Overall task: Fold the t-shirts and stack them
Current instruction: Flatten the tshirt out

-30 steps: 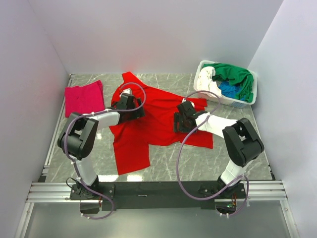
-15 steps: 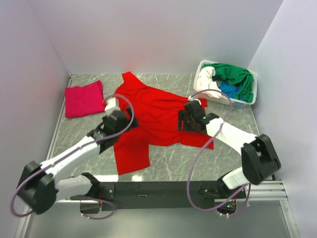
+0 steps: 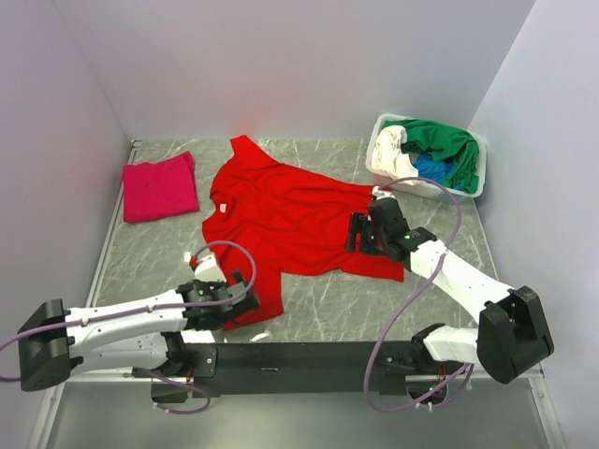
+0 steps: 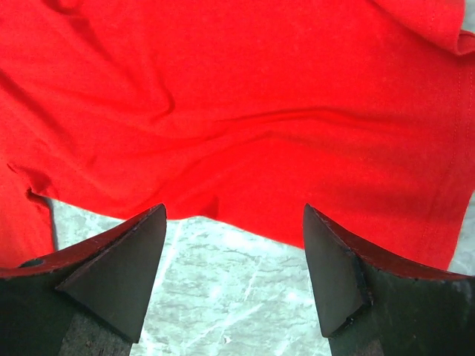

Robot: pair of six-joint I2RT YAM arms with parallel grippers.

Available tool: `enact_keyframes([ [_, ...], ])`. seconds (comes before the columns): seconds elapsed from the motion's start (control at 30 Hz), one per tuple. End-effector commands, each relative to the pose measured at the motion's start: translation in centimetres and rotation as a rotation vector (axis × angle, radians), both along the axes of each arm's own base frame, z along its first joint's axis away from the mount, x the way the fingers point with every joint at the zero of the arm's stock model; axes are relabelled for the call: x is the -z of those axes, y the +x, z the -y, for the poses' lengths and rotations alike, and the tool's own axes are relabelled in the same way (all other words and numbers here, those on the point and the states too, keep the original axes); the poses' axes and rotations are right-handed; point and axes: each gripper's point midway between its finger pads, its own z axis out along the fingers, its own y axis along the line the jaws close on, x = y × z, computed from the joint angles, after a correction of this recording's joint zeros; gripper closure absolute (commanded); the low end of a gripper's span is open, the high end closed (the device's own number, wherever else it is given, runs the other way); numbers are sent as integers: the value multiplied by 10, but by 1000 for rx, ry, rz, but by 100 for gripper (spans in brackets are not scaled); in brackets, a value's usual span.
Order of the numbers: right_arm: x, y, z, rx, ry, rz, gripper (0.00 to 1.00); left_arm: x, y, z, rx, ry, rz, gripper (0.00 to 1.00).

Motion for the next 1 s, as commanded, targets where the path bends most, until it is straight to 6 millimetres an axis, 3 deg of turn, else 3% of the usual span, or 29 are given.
enact_keyframes([
  [0.0,-1,5,1,-20,19,29,20,5,-19,-14,-116,0,-44,1],
  [0.17,3,6,0,-28,32,26,20,20,-29,-6,-120,-56,-83,5],
  [0.4,1,5,2,-23,36,34,20,32,-30,-10,-143,-108,-65,19],
  [0.57,3,4,-2,-35,53,24,20,41,-33,-11,-131,-81,-86,22],
  [0.7,3,4,-2,-33,53,25,20,43,-35,-9,-105,-60,-99,30],
  [0.97,0,4,-2,-33,60,32,20,47,-39,-8,-68,-14,-137,33],
])
